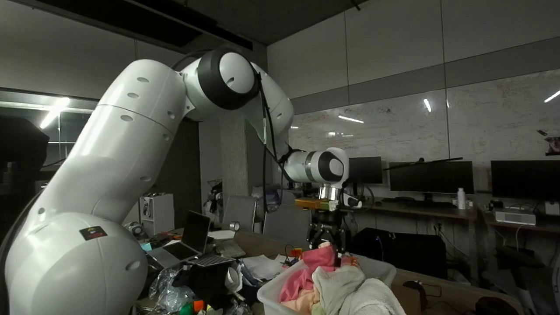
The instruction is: Take the clothing out of the white storage bin and put them on the table
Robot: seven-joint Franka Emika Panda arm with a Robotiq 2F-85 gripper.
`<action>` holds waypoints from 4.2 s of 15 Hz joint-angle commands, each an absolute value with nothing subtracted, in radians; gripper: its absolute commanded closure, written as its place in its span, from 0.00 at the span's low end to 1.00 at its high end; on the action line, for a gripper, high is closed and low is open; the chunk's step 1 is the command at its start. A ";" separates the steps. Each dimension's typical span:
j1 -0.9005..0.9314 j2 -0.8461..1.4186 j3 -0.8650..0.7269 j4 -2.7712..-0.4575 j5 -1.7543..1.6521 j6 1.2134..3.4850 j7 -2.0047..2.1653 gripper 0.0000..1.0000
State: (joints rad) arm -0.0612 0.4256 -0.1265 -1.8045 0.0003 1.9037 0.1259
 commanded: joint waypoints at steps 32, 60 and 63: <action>-0.147 0.297 -0.104 -1.786 0.242 1.936 0.081 0.98; -0.011 -0.226 -0.131 -1.905 0.457 1.952 -0.121 0.98; 0.030 -0.168 -0.098 -1.849 0.459 1.834 -0.162 0.98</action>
